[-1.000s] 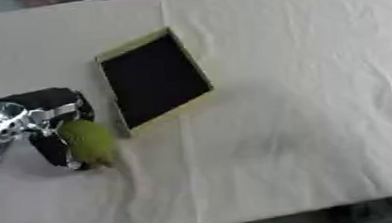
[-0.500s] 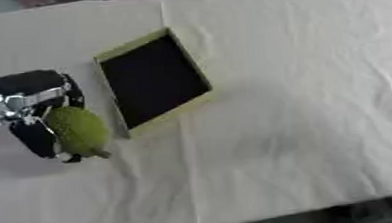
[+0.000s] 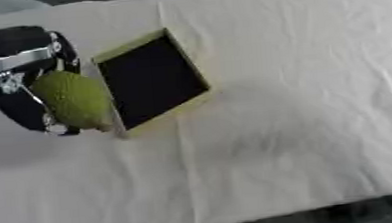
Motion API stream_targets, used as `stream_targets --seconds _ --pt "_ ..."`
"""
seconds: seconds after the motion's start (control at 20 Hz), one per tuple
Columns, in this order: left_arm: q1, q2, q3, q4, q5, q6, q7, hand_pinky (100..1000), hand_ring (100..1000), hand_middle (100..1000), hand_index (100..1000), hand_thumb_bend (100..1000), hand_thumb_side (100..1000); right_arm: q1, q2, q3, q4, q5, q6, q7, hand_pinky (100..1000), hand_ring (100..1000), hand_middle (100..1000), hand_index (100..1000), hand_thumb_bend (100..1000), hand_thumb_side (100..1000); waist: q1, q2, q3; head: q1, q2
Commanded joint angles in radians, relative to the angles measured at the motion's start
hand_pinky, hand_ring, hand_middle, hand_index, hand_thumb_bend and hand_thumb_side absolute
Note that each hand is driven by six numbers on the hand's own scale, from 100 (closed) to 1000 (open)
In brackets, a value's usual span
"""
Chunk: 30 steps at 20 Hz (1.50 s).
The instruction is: Pick up objects on the table and place them in the box.
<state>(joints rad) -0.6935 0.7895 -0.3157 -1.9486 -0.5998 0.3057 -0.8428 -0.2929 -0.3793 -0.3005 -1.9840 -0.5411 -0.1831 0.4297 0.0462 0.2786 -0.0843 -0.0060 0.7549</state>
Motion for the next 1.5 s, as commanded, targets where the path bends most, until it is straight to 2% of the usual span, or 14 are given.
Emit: stream_targets --seconds 0.05,0.45,0.75,1.0,1.25,1.5 --pt "-0.066 -0.037 0.012 -0.022 -0.028 -0.004 0.002 291 346 470 468 593 100 -0.017 -0.027 0.004 -0.016 -0.014 0.001 0.001 895 742 580 841 100 592 -0.002 -0.024 -0.004 0.016 -0.001" --pt "-0.251 -0.221 -0.060 0.130 -0.140 -0.054 -0.002 295 345 467 499 576 100 -0.028 -0.026 0.009 -0.016 -0.024 0.001 0.005 894 742 580 841 100 591 -0.007 -0.019 -0.014 0.027 -0.007" --pt "-0.384 -0.377 -0.077 0.286 -0.236 -0.053 -0.001 300 344 468 498 575 100 -0.031 -0.024 0.007 -0.016 -0.024 0.002 0.004 895 742 580 841 100 592 -0.009 -0.011 -0.008 -0.002 -0.017" --pt "-0.418 -0.470 -0.087 0.416 -0.316 -0.070 0.021 302 348 473 497 594 100 -0.031 -0.022 0.006 -0.016 -0.022 0.004 0.005 896 743 580 841 100 593 -0.008 -0.009 -0.007 -0.009 -0.022" --pt "-0.416 -0.496 -0.077 0.533 -0.392 -0.100 0.074 306 353 478 499 607 100 -0.027 -0.019 0.003 -0.016 -0.019 0.008 0.005 898 744 580 842 100 595 -0.007 -0.008 -0.009 -0.011 -0.024" --pt "-0.409 -0.509 -0.050 0.605 -0.463 -0.095 0.122 306 353 478 499 609 100 -0.024 -0.016 0.002 -0.016 -0.018 0.010 0.005 898 744 580 842 100 595 -0.010 -0.006 -0.010 -0.010 -0.027"
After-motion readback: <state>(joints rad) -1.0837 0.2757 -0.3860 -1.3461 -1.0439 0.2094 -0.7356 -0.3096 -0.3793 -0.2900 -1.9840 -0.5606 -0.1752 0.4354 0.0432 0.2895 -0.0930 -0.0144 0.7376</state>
